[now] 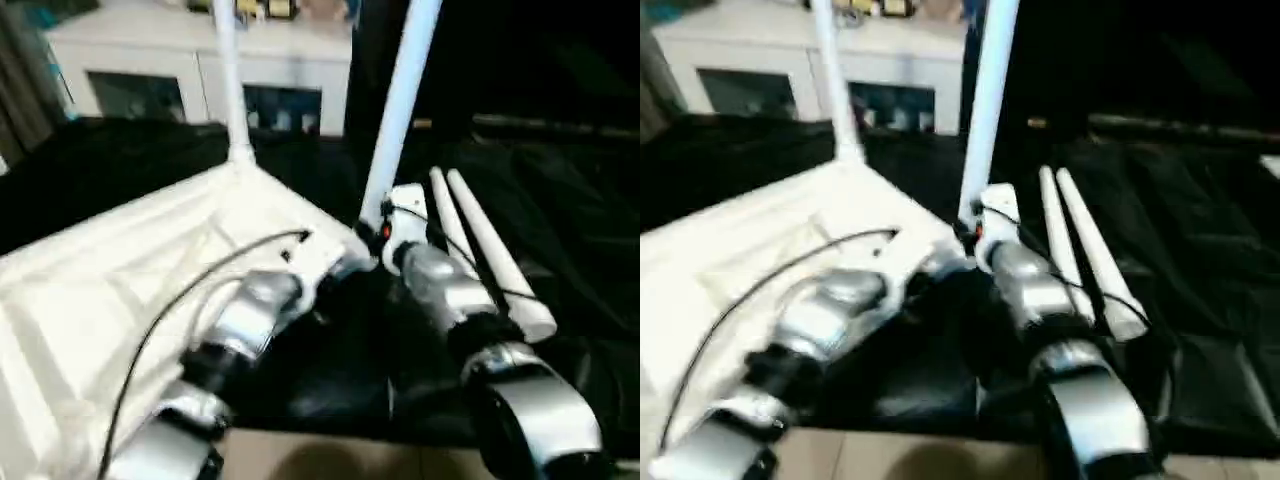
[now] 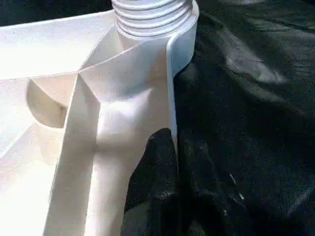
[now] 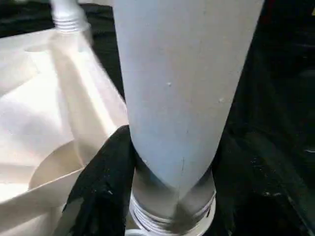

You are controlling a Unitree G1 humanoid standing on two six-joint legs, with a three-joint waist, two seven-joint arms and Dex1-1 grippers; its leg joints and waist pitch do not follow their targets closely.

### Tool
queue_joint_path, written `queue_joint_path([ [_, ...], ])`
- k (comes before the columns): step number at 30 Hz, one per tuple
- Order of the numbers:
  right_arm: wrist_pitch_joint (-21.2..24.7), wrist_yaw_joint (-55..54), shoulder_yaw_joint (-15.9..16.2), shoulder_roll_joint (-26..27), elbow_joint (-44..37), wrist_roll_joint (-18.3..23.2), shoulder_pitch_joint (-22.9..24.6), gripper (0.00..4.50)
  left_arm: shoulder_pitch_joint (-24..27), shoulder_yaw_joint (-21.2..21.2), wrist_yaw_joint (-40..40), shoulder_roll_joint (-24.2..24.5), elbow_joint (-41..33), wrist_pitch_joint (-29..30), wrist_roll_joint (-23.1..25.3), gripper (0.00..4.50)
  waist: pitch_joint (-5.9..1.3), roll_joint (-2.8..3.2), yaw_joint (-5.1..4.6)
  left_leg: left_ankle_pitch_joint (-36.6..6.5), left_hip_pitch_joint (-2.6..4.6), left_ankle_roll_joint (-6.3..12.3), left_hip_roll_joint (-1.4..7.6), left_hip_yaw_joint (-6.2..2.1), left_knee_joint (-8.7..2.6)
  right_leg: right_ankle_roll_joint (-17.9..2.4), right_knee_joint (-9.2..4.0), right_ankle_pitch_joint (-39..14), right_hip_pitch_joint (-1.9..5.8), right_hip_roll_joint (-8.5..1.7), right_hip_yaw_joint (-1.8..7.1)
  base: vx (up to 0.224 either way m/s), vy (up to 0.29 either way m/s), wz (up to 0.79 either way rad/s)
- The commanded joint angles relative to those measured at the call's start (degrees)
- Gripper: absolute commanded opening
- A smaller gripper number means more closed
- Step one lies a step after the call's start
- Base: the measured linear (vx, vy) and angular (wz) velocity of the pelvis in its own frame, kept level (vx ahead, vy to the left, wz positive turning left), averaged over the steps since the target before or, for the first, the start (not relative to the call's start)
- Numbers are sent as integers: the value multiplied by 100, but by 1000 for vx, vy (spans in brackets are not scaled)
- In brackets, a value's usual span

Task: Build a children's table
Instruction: Rotate leg to tighten

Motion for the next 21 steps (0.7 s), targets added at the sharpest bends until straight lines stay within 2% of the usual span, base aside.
queue_joint_path([
  [1,277,73,204,296,671,-163,176,191,-47,-245,3,-233,-341,-194,-71,0,-199,-14,-7,-1785,-103,115,171,-36,-512,-433,-614,-3097,185,-362,303,0,0,0],
  [3,233,85,195,298,731,-181,161,191,-60,-178,36,-182,-312,-197,-78,0,-206,-15,2,-1758,-90,118,186,-28,-529,-350,-633,-3038,151,-361,319,0,0,0],
  [10,72,55,53,311,1053,-221,65,191,-136,34,154,61,-236,-185,12,0,-202,-2,-7,-1688,-111,128,195,-13,-552,-421,-615,-2894,146,-359,335,0,0,0],
  [19,-94,141,10,319,1161,-315,-22,191,-135,74,112,226,-236,-212,-58,0,-182,-4,-19,-1884,-91,108,182,-17,-564,-286,-673,-3285,107,-372,320,0,0,0],
  [20,-152,142,16,314,1164,-340,-40,191,-146,93,103,243,-228,-210,-67,0,-180,30,-28,-1918,-95,94,184,-23,-571,-280,-681,-3287,109,-364,315,0,0,0],
  [21,-152,142,16,314,1164,-340,-40,191,-146,93,103,243,-228,-210,-67,0,-181,19,-32,-1920,-101,93,181,-22,-569,-274,-682,-3289,108,-362,313,0,0,0],
])
